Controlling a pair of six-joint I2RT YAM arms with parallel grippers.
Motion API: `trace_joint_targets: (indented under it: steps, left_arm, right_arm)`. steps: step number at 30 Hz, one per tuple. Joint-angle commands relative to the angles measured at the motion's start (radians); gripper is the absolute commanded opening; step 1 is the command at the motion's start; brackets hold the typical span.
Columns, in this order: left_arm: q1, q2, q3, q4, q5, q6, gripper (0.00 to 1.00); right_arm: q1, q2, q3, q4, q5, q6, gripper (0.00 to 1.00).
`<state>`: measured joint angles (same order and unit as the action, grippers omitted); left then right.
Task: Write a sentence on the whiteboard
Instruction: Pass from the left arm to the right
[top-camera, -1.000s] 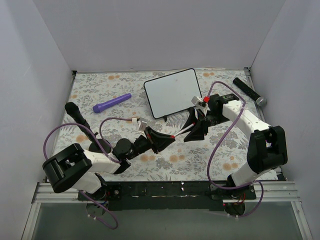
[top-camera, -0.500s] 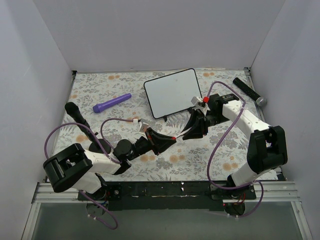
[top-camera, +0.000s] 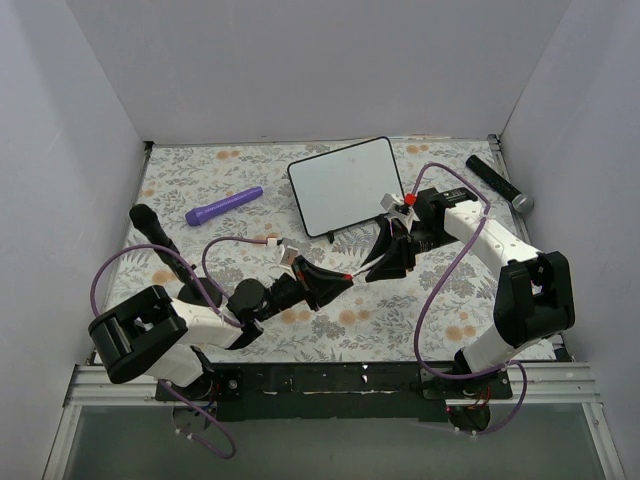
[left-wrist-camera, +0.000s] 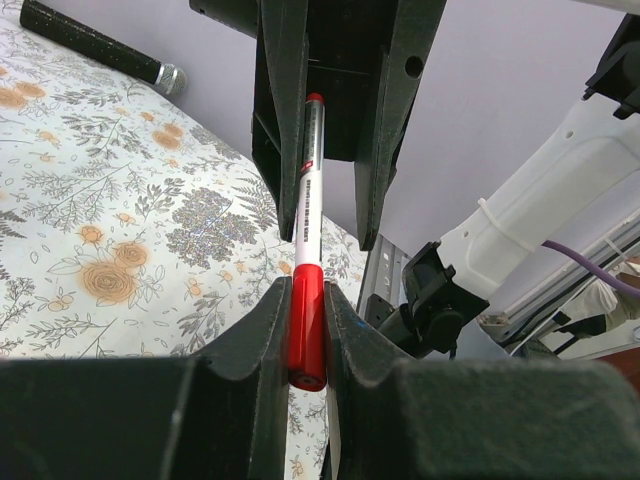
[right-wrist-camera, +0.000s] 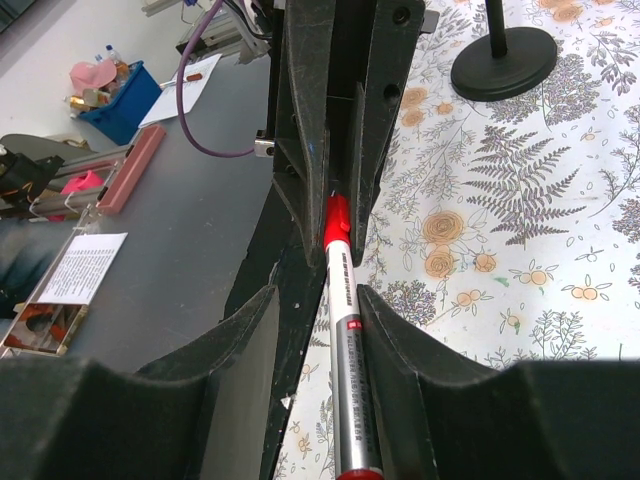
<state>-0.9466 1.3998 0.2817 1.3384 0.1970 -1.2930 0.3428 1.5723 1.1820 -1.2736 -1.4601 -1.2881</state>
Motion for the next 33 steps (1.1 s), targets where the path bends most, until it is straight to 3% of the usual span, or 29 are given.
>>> trace_joint_targets:
  steps: [1, 11, 14, 17, 18, 21, 23, 24, 26, 27, 28, 30, 31, 33]
  left_arm:
    - [-0.001, 0.011, 0.016, 0.272, -0.050, 0.027, 0.00]
    - [-0.009, 0.027, 0.011, 0.286, -0.051, 0.027, 0.00]
    - [-0.008, 0.025, 0.011, 0.286, -0.051, 0.026, 0.00]
    - [-0.011, 0.028, 0.013, 0.288, -0.051, 0.027, 0.00]
    - [-0.009, 0.028, 0.011, 0.291, -0.050, 0.027, 0.00]
    - [-0.009, 0.028, 0.008, 0.292, -0.042, 0.026, 0.01]
    - [-0.009, 0.010, 0.005, 0.295, -0.028, 0.032, 0.22]
    - [-0.009, -0.004, 0.004, 0.289, -0.024, 0.038, 0.37]
    - [-0.009, -0.071, -0.001, 0.234, -0.007, 0.061, 0.52]
    - [-0.009, -0.100, 0.001, 0.201, 0.004, 0.070, 0.67]
    - [-0.009, -0.129, 0.004, 0.112, 0.018, 0.090, 0.74]
    - [-0.004, -0.238, 0.025, -0.012, 0.031, 0.103, 0.98]
    - [-0.004, -0.278, 0.036, -0.151, 0.035, 0.121, 0.98]
    - [0.006, -0.390, 0.057, -0.298, 0.050, 0.164, 0.98]
  right_arm:
    - [0.016, -0.018, 0.036, -0.013, -0.203, 0.009, 0.44]
    - [0.016, -0.009, 0.045, -0.012, -0.203, 0.010, 0.40]
    - [0.016, -0.011, 0.044, -0.012, -0.203, 0.010, 0.33]
    - [0.016, -0.011, 0.044, -0.009, -0.203, 0.012, 0.19]
    - [0.016, -0.011, 0.045, -0.009, -0.203, 0.009, 0.02]
    - [0.016, -0.020, 0.039, -0.010, -0.200, -0.003, 0.01]
    - [0.016, -0.023, 0.042, -0.015, -0.174, -0.022, 0.01]
    - [0.016, -0.026, 0.047, -0.018, -0.163, -0.028, 0.01]
    - [0.015, -0.034, 0.056, -0.018, -0.119, -0.030, 0.01]
    - [0.015, -0.038, 0.059, -0.017, -0.102, -0.027, 0.01]
    - [0.015, -0.049, 0.062, 0.014, -0.080, 0.025, 0.01]
    - [0.013, -0.066, 0.062, 0.116, 0.013, 0.173, 0.01]
    - [0.015, -0.093, 0.058, 0.237, 0.061, 0.252, 0.01]
    - [0.015, -0.127, 0.030, 0.305, 0.206, 0.370, 0.01]
